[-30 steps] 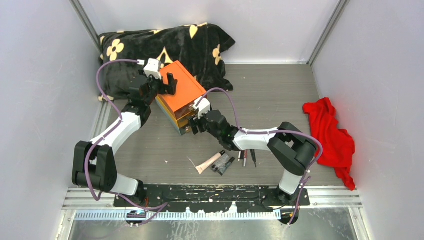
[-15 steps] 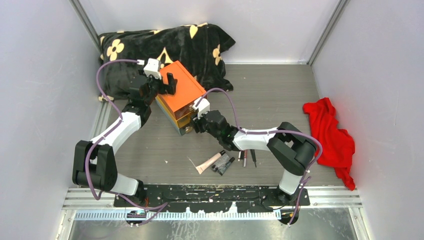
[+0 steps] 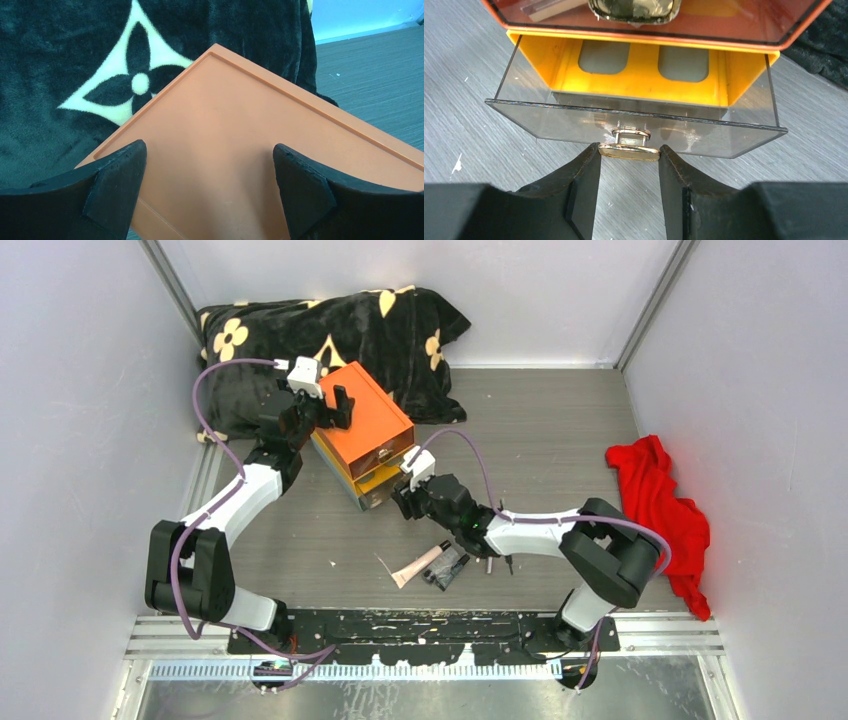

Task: Organize the makeup
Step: Open the drawer in the storage box.

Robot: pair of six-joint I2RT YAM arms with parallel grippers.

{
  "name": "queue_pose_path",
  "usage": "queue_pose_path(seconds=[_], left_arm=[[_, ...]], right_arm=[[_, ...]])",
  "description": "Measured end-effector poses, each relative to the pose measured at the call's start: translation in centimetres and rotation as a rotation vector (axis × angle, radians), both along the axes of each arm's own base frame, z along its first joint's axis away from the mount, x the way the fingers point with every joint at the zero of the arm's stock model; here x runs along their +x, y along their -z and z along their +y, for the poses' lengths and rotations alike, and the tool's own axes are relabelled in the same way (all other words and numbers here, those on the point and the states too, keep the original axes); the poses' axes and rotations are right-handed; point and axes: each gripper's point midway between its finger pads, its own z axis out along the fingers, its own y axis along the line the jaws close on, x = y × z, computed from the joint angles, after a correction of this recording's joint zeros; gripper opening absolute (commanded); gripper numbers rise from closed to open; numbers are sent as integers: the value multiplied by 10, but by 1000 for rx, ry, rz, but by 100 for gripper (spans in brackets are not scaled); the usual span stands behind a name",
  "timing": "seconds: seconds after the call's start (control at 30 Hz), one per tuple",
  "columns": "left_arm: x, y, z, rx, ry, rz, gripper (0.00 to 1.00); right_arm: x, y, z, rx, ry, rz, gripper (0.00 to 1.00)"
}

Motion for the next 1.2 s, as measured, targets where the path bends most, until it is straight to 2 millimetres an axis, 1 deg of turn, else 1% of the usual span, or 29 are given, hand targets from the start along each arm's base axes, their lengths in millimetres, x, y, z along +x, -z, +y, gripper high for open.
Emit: queue_pose_path(seconds=[0.47,0.8,0.9,0.93,1.1,1.2], left_arm=[[2,0,2,-1,-5,-5,97],[2,0,2,0,-5,-6,97],[2,0,2,-1,-5,-6,97],[2,0,2,-1,-5,-5,97],[3,0,2,0,-5,-6,97],[3,0,2,2,-5,-6,97]], right_arm=[[-33,1,-26,33,-9,32,25],[-51,-1,-48,19,-8,44,25],[-55,-1,-53,14,-7,47,27],[-56,0,-55,12,-7,49,33],[-56,2,-56,4,-6,53,71],[-54,8,-63,-20,26,62,78]])
